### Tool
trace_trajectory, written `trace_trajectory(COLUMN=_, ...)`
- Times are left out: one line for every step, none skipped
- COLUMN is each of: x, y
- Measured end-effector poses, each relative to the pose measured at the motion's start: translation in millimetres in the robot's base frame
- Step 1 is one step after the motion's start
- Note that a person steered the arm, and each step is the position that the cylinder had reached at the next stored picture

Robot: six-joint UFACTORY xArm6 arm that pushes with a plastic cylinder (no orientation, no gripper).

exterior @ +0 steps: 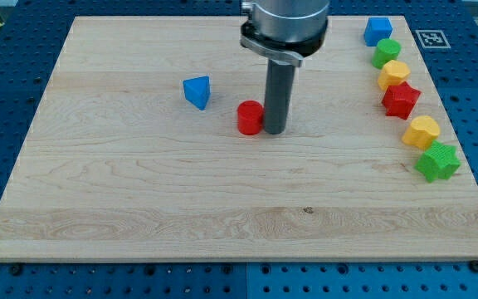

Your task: Slide the green star a bit right

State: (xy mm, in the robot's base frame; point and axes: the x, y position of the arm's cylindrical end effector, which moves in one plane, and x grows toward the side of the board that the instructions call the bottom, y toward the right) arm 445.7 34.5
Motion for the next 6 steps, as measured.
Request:
trace_trajectory(x=0.0, y=-29.4)
trace_trajectory(x=0.0, y=-57.7)
trace_trajectory(x=5.0, y=-62.3)
trace_trajectory(x=45.3, y=-35.1)
trace_trajectory(x=89.7, y=22.0)
trace_trajectory(x=98.4, y=90.7)
